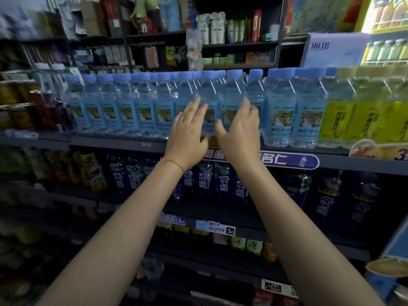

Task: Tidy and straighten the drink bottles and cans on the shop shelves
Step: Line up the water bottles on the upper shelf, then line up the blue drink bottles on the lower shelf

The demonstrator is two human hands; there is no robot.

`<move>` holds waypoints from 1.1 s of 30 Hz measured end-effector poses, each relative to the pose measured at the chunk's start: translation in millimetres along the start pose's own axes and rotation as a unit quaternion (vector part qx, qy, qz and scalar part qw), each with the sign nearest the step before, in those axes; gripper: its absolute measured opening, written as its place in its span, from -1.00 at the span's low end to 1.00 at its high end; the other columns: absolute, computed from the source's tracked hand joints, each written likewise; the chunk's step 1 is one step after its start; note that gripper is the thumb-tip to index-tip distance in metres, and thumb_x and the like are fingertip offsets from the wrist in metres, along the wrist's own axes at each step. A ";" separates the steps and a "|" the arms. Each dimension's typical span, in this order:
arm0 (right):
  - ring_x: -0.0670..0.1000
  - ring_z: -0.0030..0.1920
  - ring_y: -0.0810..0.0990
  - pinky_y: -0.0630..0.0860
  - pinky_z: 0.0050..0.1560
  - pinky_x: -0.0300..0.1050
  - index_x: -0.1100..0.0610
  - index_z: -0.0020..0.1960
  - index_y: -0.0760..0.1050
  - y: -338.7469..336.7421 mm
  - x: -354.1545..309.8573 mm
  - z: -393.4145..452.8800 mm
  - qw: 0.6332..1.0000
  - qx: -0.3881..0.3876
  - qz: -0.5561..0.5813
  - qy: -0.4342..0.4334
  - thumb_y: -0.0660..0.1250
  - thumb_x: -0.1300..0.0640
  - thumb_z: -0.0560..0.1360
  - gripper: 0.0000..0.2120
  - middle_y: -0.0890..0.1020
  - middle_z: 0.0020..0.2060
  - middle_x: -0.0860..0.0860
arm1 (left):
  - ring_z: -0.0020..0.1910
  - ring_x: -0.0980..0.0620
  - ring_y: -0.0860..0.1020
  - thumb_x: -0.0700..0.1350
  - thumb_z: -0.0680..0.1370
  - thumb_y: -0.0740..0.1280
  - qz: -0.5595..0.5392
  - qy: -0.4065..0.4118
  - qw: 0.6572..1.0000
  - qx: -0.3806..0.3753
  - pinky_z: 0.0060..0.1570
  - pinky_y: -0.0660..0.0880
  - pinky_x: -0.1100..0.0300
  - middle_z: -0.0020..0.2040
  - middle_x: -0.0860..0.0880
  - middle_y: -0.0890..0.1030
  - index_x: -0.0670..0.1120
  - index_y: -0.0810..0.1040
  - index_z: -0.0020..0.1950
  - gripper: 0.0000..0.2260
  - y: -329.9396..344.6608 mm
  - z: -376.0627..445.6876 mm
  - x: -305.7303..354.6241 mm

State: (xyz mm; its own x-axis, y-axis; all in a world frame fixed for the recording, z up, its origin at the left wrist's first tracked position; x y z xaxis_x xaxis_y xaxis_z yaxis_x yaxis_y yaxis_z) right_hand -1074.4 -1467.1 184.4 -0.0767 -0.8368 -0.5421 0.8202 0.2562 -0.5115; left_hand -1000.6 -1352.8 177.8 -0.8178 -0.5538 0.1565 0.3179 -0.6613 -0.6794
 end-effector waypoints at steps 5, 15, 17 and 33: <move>0.09 0.09 0.49 0.47 0.03 0.01 0.21 0.25 0.46 14.3 -35.7 -45.0 0.988 0.095 0.074 -0.095 0.25 0.14 0.54 -0.70 0.51 0.12 0.11 | 0.02 -0.03 0.57 -0.07 0.56 0.23 -0.062 -0.048 0.991 0.107 0.00 0.56 0.01 0.08 -0.03 0.61 -0.08 0.56 0.27 -0.69 -31.0 -47.1 -32.0; -0.02 -0.33 0.55 0.49 -0.30 -0.05 0.05 -0.06 0.56 169.2 -195.7 -162.4 0.960 -0.205 0.193 0.019 0.24 0.15 0.59 -0.87 0.61 -0.30 -0.02 | -0.26 0.05 0.61 -0.03 0.59 0.28 -0.140 -0.234 0.960 -0.054 -0.21 0.59 -0.01 -0.24 0.09 0.66 0.08 0.65 -0.06 -0.85 -133.4 -194.0 -230.8; -0.06 -0.25 0.61 0.55 -0.23 -0.10 0.01 -0.07 0.58 213.5 -235.8 -190.3 0.938 -0.260 0.224 0.048 0.24 0.15 0.59 -0.84 0.63 -0.25 -0.05 | -0.24 0.05 0.63 -0.04 0.60 0.27 -0.169 -0.283 0.942 -0.063 -0.17 0.61 -0.02 -0.20 0.09 0.67 0.06 0.66 -0.08 -0.83 -157.0 -233.2 -280.1; 0.09 -0.32 0.64 0.55 -0.26 -0.07 0.08 -0.10 0.60 526.0 -451.5 -291.8 0.836 -0.422 0.329 0.119 0.22 0.20 0.62 -0.78 0.65 -0.28 0.05 | -0.36 -0.08 0.63 -0.15 0.64 0.26 -0.255 -0.540 0.801 0.040 -0.34 0.51 0.20 -0.22 -0.12 0.68 -0.12 0.65 -0.08 -0.81 -265.1 -417.7 -615.6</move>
State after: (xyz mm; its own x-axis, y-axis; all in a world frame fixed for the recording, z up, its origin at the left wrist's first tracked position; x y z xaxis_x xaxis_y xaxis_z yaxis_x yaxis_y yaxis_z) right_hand -773.7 -813.3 -34.4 0.0413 -0.2853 -0.9575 0.0454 0.9579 -0.2835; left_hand -781.8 -625.3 -37.9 0.0276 -0.2878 0.9573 0.1401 -0.9471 -0.2888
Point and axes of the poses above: each hand's wrist, its own z-axis towards the middle knuckle, its own y-axis out of the palm, x = y × z, the point moved 2 cm from there along z, towards the middle knuckle
